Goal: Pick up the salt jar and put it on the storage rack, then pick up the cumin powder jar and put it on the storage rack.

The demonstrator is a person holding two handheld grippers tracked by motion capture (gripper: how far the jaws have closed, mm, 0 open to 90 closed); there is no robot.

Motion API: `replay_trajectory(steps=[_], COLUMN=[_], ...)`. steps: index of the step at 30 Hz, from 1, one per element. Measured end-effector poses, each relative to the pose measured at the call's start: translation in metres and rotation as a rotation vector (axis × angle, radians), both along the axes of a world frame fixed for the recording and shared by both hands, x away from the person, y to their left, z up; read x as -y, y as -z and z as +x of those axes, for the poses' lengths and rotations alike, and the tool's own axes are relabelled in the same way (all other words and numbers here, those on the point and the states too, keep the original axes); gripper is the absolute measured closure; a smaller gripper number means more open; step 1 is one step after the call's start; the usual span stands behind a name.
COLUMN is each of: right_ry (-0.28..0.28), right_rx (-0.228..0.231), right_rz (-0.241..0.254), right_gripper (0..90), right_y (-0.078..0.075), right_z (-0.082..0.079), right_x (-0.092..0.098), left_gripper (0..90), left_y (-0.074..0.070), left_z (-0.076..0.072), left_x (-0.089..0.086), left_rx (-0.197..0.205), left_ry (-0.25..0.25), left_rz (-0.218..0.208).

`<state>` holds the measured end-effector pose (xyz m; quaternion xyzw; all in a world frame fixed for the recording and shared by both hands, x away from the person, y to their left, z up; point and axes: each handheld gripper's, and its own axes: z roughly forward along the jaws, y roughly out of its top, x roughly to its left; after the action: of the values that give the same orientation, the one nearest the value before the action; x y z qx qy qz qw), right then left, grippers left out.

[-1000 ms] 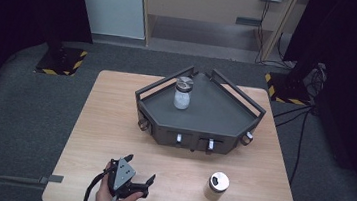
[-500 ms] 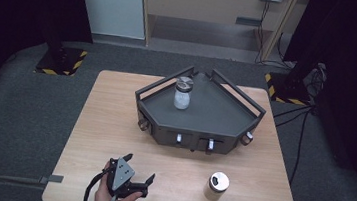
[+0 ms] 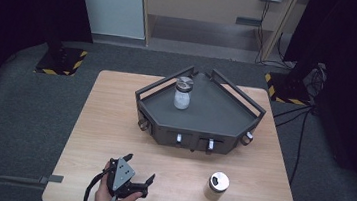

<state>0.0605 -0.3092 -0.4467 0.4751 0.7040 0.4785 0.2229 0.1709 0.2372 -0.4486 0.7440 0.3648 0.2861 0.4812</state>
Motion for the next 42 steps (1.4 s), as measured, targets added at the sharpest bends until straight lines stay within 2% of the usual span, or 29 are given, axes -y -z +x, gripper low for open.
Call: replay_trajectory(steps=[42], right_ry=[0.002], right_rx=[0.011], right_rz=[-0.011], right_gripper=[10.8], right_y=[-0.0004], right_z=[-0.0021], right_x=[-0.0016], left_gripper=[1.0], left_y=[-0.0011], left_z=[-0.0015], left_x=[-0.0007], left_rx=[0.011], left_ry=[-0.01], left_rz=[-0.004])
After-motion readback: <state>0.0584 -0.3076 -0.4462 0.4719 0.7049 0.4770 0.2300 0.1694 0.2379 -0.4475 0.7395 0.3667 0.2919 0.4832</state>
